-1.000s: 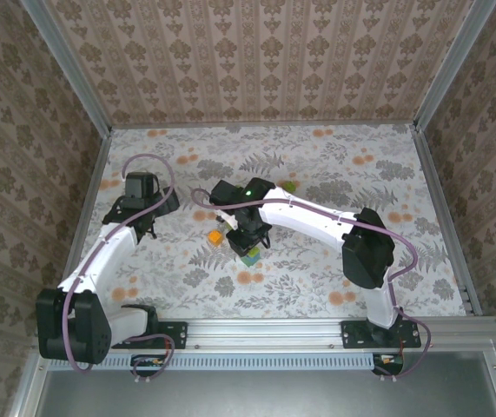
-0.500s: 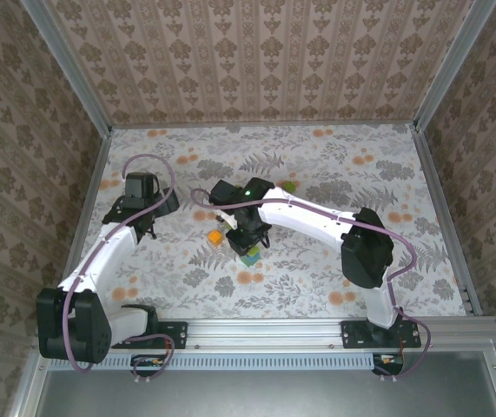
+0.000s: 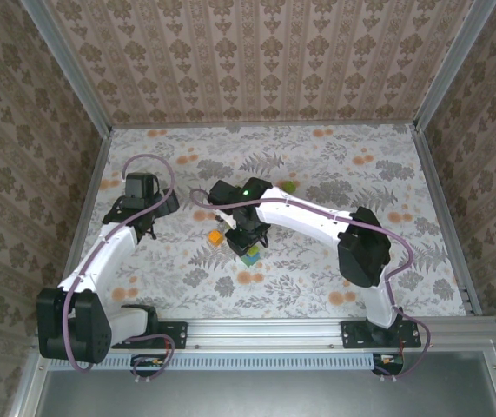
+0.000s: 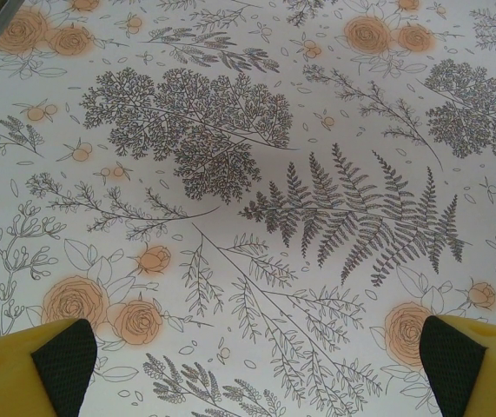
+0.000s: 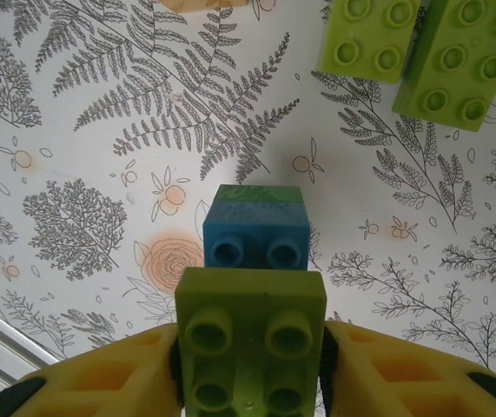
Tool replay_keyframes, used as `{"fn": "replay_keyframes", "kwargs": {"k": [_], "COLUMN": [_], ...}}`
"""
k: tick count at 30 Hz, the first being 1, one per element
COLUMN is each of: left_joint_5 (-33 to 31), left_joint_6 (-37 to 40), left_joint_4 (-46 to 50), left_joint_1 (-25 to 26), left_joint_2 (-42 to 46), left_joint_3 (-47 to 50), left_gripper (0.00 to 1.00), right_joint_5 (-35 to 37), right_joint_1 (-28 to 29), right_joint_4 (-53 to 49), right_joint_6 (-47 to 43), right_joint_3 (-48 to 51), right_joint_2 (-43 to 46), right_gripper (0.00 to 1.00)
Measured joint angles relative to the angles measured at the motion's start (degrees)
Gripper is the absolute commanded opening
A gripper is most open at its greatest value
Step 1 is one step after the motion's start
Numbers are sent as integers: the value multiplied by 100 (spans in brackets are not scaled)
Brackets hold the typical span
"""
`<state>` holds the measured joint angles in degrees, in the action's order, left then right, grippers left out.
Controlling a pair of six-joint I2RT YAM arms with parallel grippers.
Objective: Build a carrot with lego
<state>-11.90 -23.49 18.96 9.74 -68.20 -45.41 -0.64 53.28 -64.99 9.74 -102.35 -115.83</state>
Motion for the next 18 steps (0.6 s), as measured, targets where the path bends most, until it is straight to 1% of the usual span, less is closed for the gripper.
{"fn": "replay_keyframes", "kwargs": {"k": [7,10,18], "left_joint_5": [-11,-11,-11], "left_joint_6": [0,0,2], "left_joint_4": [0,0,13], "left_joint_1": [4,4,4], "left_joint_2": [0,-7,-37], "left_joint_3": [0,-2,-2], "left_gripper": [99,99,99], "right_joint_5": [-4,-13,-11], "right_joint_1": [-4,-13,-15], "right_joint_4": [2,4,2], "right_joint_6": [-39,-44,-42], "right_joint_3": [0,0,-7], "right_joint_2": [-17,-17,173], "right_gripper": [58,61,62]}}
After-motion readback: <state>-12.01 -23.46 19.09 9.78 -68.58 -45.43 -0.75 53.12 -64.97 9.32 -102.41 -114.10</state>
